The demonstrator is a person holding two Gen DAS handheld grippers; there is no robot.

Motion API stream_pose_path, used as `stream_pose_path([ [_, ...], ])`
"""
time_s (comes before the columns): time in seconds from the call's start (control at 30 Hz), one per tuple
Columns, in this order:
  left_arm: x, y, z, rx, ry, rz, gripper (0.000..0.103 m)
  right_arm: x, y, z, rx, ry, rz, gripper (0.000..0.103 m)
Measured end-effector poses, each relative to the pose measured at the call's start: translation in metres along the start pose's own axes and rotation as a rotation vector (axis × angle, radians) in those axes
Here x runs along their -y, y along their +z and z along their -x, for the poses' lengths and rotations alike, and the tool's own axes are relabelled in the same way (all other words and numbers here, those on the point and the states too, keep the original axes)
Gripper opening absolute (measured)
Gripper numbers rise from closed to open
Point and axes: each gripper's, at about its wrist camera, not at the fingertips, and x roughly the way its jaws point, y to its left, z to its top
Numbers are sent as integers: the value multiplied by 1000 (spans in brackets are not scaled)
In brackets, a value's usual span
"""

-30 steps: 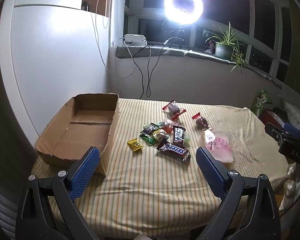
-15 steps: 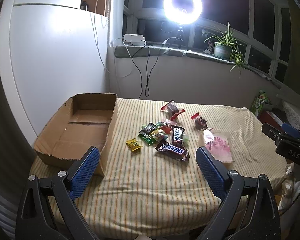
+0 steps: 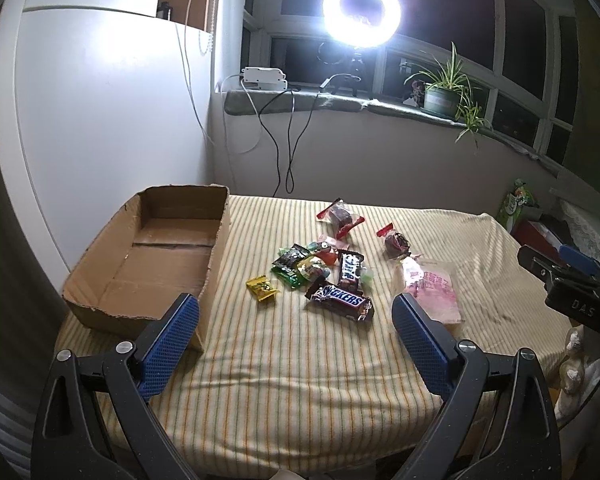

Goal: Organize snacks

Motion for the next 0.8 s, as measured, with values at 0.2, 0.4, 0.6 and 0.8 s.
stream_pose_path([
  [0.2,2,-1,0,-2,-1,-4,97,1,-1,-1,-1,3,0,103],
  [0.4,4,-1,1,0,-1,-11,97,3,-3,-1,-1,2,-6,103],
  [0.6,4,-1,0,0,0,-12,97,4,-4,-2,-4,4,-2,103],
  [0.8,4,-1,-1,-2,-3,-9,97,3,-4,-3,-6,3,-1,103],
])
